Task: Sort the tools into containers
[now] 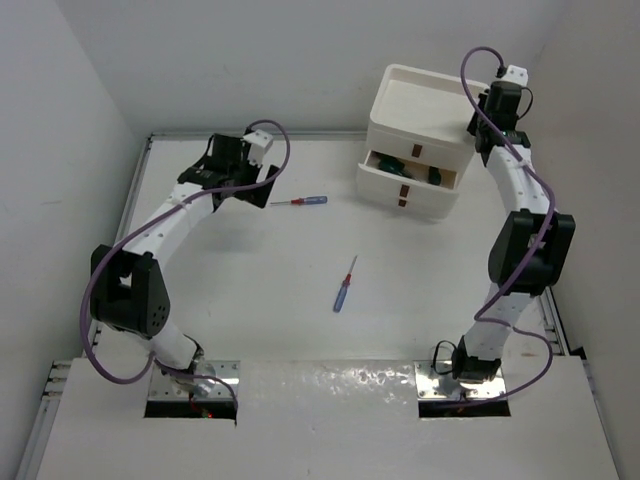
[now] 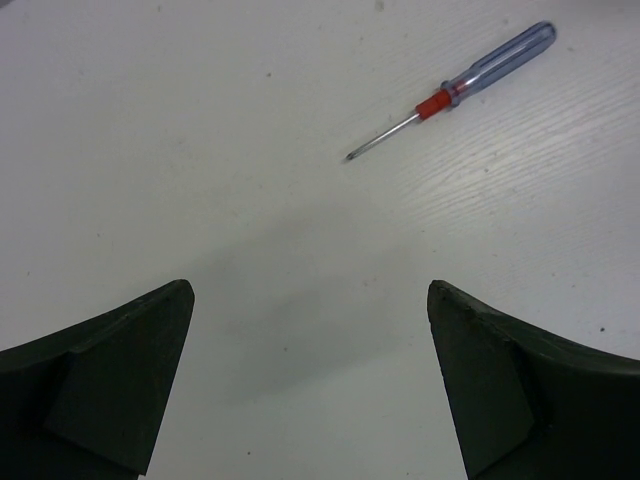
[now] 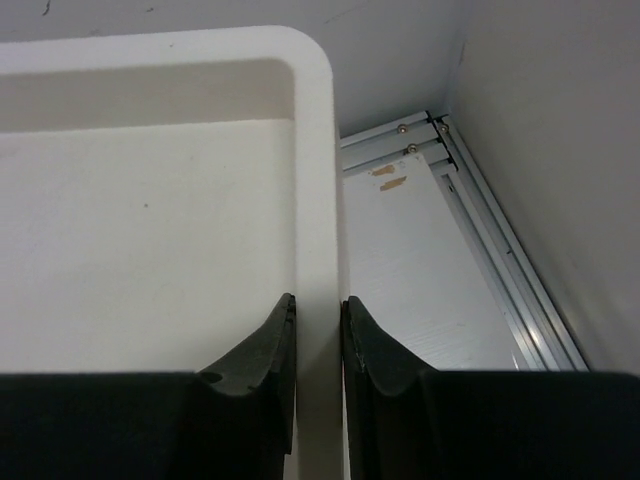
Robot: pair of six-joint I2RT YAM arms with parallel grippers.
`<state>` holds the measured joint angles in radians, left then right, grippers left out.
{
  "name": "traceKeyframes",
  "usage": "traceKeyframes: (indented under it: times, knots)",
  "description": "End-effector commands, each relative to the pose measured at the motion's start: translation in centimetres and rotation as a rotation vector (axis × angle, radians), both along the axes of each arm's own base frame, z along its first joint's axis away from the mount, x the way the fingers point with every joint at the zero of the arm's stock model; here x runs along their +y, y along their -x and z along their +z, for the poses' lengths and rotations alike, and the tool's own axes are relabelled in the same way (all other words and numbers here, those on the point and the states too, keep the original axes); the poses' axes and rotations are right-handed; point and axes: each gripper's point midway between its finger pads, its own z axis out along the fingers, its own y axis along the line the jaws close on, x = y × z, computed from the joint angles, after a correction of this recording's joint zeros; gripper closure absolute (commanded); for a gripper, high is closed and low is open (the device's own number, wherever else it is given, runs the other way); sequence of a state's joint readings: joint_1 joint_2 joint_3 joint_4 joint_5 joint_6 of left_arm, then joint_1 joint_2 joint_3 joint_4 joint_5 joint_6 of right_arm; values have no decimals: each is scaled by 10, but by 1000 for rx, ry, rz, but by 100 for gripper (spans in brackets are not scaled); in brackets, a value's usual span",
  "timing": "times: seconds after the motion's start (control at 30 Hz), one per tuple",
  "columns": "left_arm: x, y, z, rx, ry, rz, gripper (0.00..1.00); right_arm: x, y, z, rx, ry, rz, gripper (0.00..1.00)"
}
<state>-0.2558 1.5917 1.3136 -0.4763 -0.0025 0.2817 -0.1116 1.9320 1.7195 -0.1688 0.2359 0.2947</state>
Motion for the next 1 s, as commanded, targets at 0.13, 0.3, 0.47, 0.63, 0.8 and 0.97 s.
traceKeyframes:
  times: [0.13,0.3,0.47,0.63,0.8,0.97]
  knots:
    - [-59,-6,48,-97,92,-116,0,41,69,-50,160,-18,211,100]
    - [-76,4,60,-114,124,-160,0,51,101,-44,205,37,318,100]
    - [-86,5,66,-139,131,-170,0,62,123,-34,206,41,386,100]
    - [-131,-3,100,-244,172,-236,0,54,134,-17,139,-8,261,100]
    - [-185,-30,155,-378,304,-224,0,58,143,-13,78,-22,262,100]
    - [-228,-61,133,-303,348,-201,0,55,146,-15,138,28,288,46]
